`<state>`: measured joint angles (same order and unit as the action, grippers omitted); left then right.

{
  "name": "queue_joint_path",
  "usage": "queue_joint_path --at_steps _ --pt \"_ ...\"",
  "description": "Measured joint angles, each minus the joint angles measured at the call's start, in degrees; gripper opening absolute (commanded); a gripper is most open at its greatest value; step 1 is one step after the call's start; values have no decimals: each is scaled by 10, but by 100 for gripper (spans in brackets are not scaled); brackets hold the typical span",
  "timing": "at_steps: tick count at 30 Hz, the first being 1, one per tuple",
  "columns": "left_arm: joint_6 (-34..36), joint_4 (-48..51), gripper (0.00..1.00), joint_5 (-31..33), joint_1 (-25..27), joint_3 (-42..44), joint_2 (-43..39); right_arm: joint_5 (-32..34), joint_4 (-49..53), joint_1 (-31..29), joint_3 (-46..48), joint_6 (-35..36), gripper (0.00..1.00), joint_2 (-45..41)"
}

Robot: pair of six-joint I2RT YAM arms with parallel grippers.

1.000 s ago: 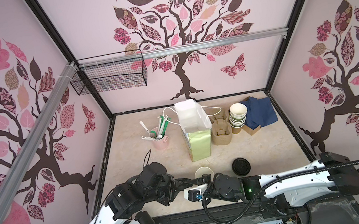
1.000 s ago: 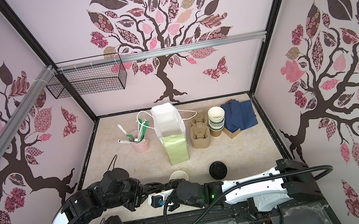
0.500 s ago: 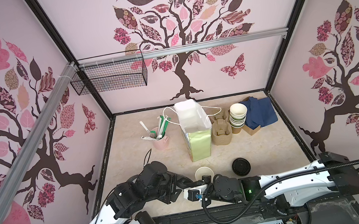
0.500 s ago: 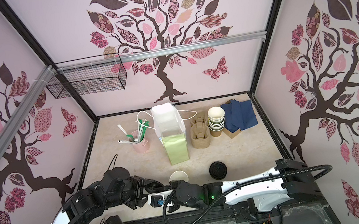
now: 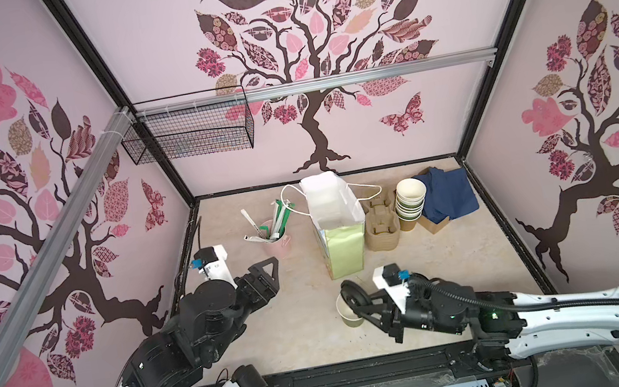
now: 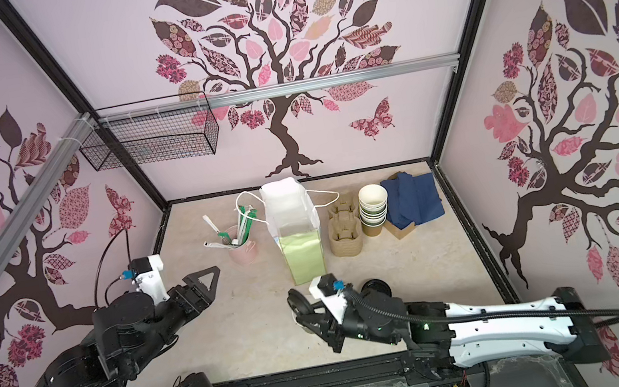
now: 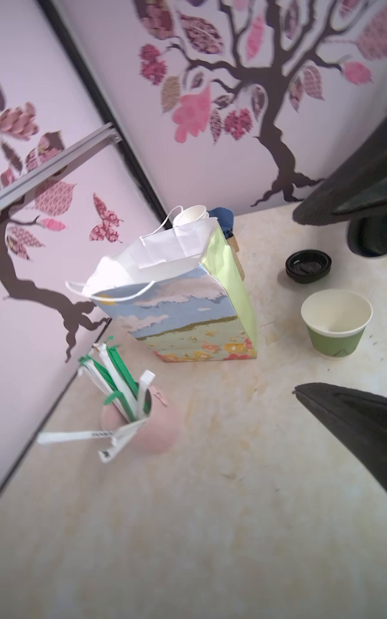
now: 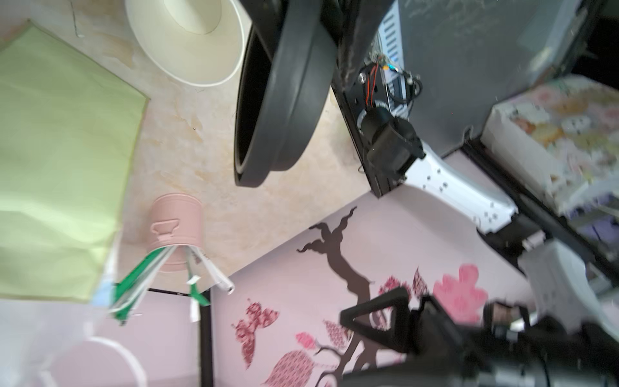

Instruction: Pack the takeout coffee

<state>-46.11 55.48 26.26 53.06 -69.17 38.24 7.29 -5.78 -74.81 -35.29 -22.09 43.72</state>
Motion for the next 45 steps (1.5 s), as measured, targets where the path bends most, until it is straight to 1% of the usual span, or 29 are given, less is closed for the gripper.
queue_joint_path --at_steps 2,3,4,5,7,9,10,11,14,16,17,18,21,26,30,35,42,45 --pt "163 -44 77 -31 0 13 -4 -63 24 81 0 -64 0 -31" --pt "219 -58 76 -48 0 20 -6 -91 32 114 0 -86 0 -40" --pt "288 -71 74 -78 0 29 -7 -127 40 153 0 -113 0 -45" --pt "347 -78 73 -112 0 37 -7 -164 46 189 0 -138 0 -45" --pt "435 -84 73 -172 2 47 -1 -235 48 237 0 -183 0 -38" --pt "509 -88 73 -223 17 56 7 -298 38 252 2 -217 0 -24" --pt "546 -89 74 -241 35 62 12 -334 30 254 3 -233 0 -14" --pt "577 -89 74 -252 60 68 17 -366 25 254 4 -245 0 -4" --pt "654 -87 76 -259 140 78 34 -443 17 254 4 -267 0 25" --pt "688 -87 79 -254 173 80 46 -482 16 254 4 -276 0 41" --pt "705 -88 87 -252 183 80 53 -499 15 254 4 -280 0 48" --pt "718 -89 89 -250 188 80 59 -512 14 254 4 -283 0 53" --pt "753 -100 91 -249 193 83 76 -542 0 254 4 -295 0 61" --pt "790 -123 90 -250 194 102 91 -564 -37 254 4 -320 0 62" --pt "800 -139 87 -248 194 108 102 -570 -75 254 4 -347 0 66" --pt "817 -156 88 -248 194 108 112 -572 -112 254 4 -379 0 79" --pt "839 -160 83 -242 195 109 115 -582 -139 254 4 -406 0 99" --pt "846 -160 82 -239 195 109 118 -585 -152 254 4 -414 0 104"
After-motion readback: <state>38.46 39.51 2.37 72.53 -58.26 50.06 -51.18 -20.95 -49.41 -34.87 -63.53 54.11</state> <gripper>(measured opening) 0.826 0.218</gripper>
